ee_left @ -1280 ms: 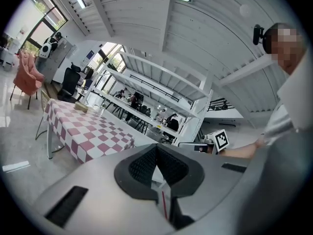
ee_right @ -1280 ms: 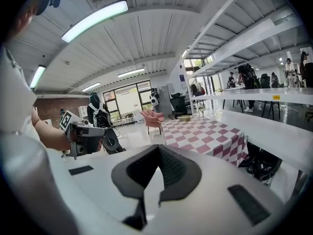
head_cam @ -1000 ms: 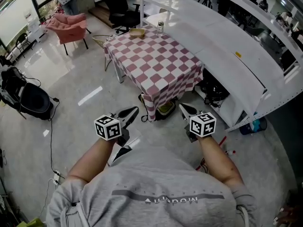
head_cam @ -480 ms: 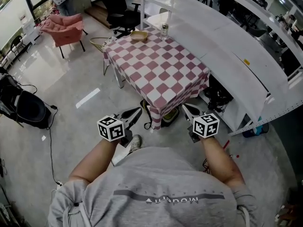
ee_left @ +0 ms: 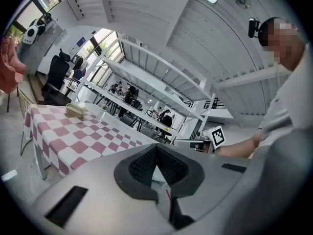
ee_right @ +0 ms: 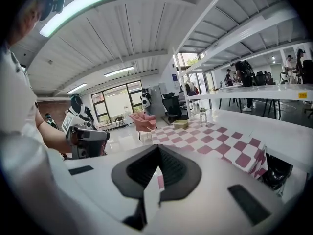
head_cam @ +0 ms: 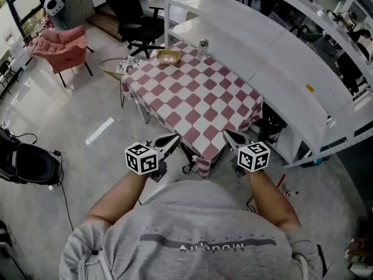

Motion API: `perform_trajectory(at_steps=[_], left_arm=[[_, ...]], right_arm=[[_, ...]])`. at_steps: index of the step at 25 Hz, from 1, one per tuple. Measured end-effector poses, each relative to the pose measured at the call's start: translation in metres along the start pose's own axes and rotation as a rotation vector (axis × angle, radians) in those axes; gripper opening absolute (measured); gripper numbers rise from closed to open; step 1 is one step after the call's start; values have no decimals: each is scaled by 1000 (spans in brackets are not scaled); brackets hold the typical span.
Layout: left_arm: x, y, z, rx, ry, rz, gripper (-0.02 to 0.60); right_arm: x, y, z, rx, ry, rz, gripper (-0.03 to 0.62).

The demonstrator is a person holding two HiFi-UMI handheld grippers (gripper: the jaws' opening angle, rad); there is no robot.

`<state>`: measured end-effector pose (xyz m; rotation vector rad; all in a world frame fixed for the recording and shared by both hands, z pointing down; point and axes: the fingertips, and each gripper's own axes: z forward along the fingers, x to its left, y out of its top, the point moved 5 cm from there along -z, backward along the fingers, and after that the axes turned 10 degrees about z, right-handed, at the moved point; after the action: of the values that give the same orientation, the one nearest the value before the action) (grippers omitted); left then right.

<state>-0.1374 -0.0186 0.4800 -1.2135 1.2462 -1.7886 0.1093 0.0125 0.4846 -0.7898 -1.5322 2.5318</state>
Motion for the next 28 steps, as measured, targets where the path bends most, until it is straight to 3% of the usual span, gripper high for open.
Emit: perform_trajectory(at_steps=[8,16,22,28], left_arm=[[70,23,13,29,-62,-5,11],[96,29,51,48,-71,-23,11],[108,38,91,46,-15,-27,11],[117,41,130,17,128,-59,11]], right_arm=[[-7,22,49,6,-56,24,25],[-47,38,66,12,-75,41,25],[-96,59,82,12,-26,33,25],[-151,86,115,46,90,-20,25]])
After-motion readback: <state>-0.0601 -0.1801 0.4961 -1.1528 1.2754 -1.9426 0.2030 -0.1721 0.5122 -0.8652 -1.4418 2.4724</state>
